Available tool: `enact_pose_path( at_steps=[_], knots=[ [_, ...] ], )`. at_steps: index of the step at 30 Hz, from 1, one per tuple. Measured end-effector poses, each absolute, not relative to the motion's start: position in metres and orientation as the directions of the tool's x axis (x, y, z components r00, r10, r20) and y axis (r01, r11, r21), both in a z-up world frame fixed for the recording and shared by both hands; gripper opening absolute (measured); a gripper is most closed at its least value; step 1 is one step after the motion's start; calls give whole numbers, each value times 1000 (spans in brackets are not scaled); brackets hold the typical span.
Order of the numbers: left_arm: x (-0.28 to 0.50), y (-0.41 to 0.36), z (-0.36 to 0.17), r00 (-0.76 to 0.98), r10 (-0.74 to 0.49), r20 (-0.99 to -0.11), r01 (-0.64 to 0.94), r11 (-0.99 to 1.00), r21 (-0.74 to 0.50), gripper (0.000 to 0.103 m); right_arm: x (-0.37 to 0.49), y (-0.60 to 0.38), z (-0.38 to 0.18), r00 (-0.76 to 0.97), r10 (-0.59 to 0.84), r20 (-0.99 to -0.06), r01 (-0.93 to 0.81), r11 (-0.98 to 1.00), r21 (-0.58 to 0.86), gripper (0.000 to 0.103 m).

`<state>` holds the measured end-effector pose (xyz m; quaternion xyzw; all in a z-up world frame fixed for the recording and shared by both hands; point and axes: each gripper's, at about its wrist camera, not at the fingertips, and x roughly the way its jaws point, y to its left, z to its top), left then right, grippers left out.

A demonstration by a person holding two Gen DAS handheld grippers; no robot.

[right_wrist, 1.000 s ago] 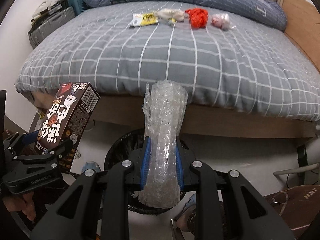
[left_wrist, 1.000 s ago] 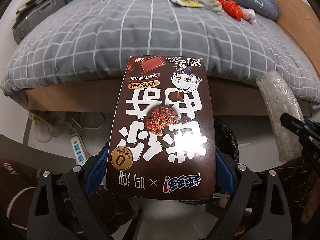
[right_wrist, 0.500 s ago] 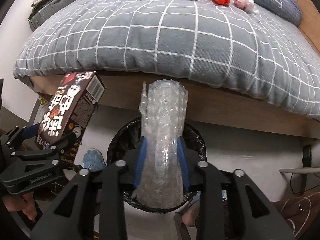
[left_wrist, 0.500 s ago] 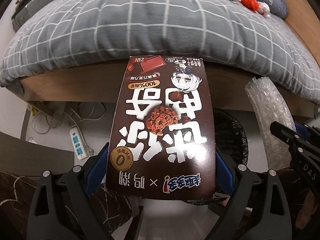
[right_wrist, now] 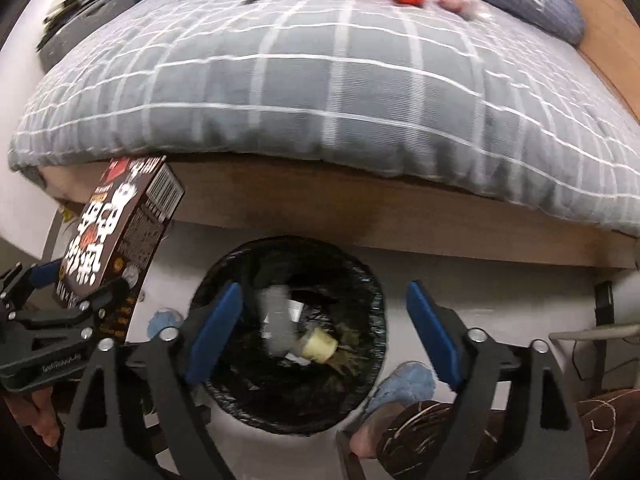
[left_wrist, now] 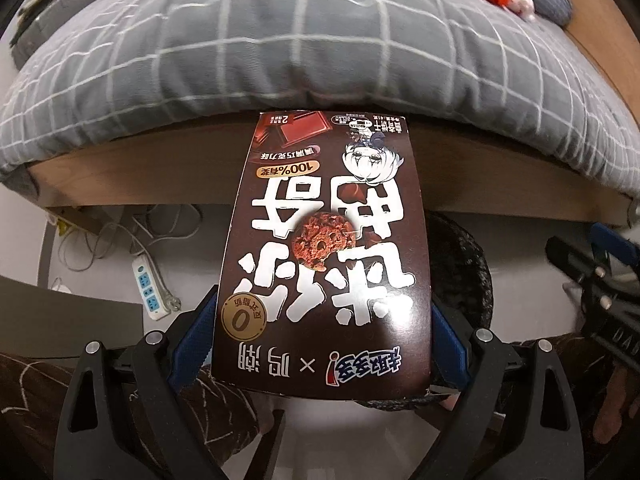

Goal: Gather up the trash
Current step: 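Open the right tool over the bin while the left tool drops the brown box in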

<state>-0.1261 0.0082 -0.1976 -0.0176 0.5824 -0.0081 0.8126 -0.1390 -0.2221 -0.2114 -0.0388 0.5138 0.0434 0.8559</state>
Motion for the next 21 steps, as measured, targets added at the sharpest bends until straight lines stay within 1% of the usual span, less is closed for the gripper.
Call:
enact_pose_path(
  at_steps=[2,9,11,14,20,21],
  knots=[
    [-126,-1,-199,316,-41,-948,9,999,-40,89,-138,-233,-213,471,8,-882,-89,995,-38,87],
    [-124,-38,-202,308,-67,-949,74,996,-47,89,-144,-283,-210,477,-23,-879,-16,999,-35,89],
    [-124,-49,-202,309,-75,-948,90,995,-49,89,-145,-291,-208,485,-34,-874,-3,999,-40,93],
    [-123,-62,-201,313,-87,-946,110,992,-55,90,-145,-299,-202,503,-54,-863,14,998,-54,95],
    [-127,-80,-195,352,-82,-932,145,989,-32,92,-147,-304,-197,505,-58,-861,31,998,-48,95],
    [-128,-81,-195,359,-79,-930,148,989,-26,95,-147,-303,-196,507,-59,-860,32,998,-50,95]
  ],
)
